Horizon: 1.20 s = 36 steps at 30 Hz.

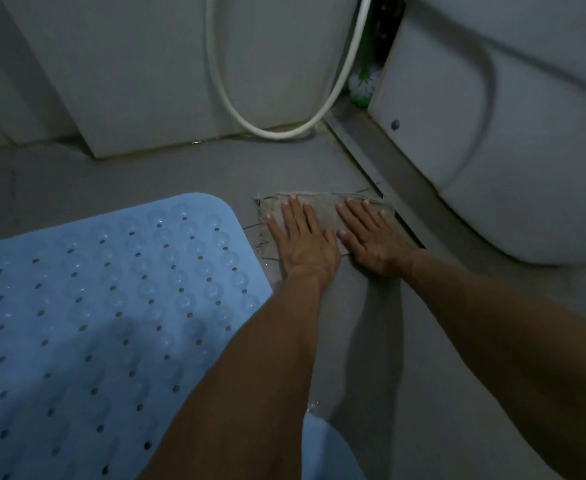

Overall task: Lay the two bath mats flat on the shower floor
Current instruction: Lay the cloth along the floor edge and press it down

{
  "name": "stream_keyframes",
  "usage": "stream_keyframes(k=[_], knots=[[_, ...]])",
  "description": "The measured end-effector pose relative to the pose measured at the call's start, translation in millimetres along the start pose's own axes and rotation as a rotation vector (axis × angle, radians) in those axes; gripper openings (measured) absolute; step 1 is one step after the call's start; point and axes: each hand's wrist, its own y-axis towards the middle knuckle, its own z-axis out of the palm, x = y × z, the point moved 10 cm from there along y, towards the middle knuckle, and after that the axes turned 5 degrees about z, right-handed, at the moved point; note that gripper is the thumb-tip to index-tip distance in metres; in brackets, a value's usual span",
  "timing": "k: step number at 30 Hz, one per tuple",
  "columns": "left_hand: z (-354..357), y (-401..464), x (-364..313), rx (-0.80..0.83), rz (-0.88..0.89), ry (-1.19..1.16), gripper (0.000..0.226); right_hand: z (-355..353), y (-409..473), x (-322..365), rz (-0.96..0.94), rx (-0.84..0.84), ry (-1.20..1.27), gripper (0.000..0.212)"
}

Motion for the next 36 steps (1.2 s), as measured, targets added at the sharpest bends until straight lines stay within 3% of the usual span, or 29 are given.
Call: stream_keyframes(k=[14,26,36], knots=[[6,-29,-3,0.006,0.036,0.028,0.069,9,-27,10,0.244,0.165,-0.071,0.058],[12,-34,-6,0.054,0.070,0.037,0.067,18,-27,0,0.091,-0.006,0.065,0.061],[35,-114,-45,0.042,-0.062,0.031,0.067,37,-101,-24,-0.055,-0.033,0.073,0.061]])
